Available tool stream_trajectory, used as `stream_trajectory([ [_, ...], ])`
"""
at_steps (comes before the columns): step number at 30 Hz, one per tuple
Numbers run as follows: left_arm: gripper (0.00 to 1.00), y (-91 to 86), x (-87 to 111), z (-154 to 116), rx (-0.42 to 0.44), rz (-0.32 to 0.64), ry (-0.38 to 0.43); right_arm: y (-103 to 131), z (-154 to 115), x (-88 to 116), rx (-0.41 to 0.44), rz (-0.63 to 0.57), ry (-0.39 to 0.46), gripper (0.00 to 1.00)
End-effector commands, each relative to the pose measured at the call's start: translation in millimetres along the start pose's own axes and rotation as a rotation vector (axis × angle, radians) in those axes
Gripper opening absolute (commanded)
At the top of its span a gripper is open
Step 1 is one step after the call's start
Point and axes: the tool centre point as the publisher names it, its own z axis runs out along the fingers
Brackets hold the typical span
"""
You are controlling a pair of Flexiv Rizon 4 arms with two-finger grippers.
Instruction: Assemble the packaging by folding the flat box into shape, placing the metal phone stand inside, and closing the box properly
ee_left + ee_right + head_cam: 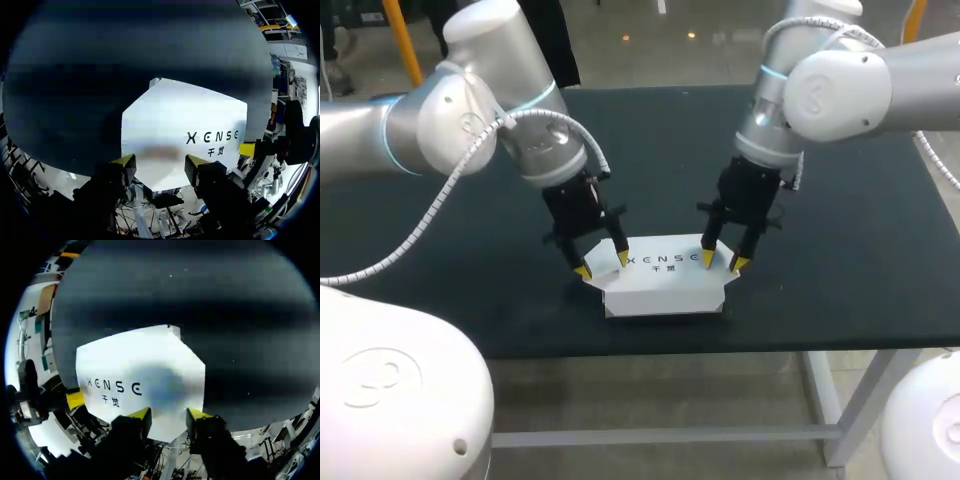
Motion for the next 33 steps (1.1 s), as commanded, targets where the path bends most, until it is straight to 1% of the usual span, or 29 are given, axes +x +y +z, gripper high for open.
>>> stream_trajectory([
  [1, 0.69, -0.1, 1.8, 1.5, 0.0, 0.002, -0.011, -8.0, 4.0, -2.6, -0.048, -0.007, 0.002, 0.5],
  [5, 0.67, 0.2, 2.5, 2.8, 0.003, 0.007, -0.017, -10.0, 7.2, -1.7, -0.083, -0.01, -0.003, 0.49],
  [11, 0.66, 0.0, 3.2, 4.3, 0.017, 0.011, -0.019, -10.3, 11.8, -2.2, -0.098, -0.014, 0.013, 0.49],
  [23, 0.7, -4.0, 3.4, 6.2, 0.032, 0.022, -0.007, -9.2, 11.2, -5.8, -0.154, 0.001, 0.023, 0.52],
  [29, 0.68, -6.2, 2.7, 7.8, 0.068, 0.021, -0.002, -7.3, 10.8, -5.3, -0.165, -0.001, 0.028, 0.52],
  [30, 0.64, -7.2, 2.5, 8.1, 0.072, 0.016, -0.002, -6.5, 9.7, -4.7, -0.165, -0.001, 0.028, 0.53],
  [31, 0.63, -8.2, 2.4, 8.1, 0.074, 0.013, -0.002, -5.9, 9.0, -4.3, -0.165, 0.0, 0.028, 0.54],
  [33, 0.64, -8.2, 2.4, 8.1, 0.074, 0.013, -0.002, -5.9, 9.0, -4.3, -0.165, 0.0, 0.028, 0.6],
])
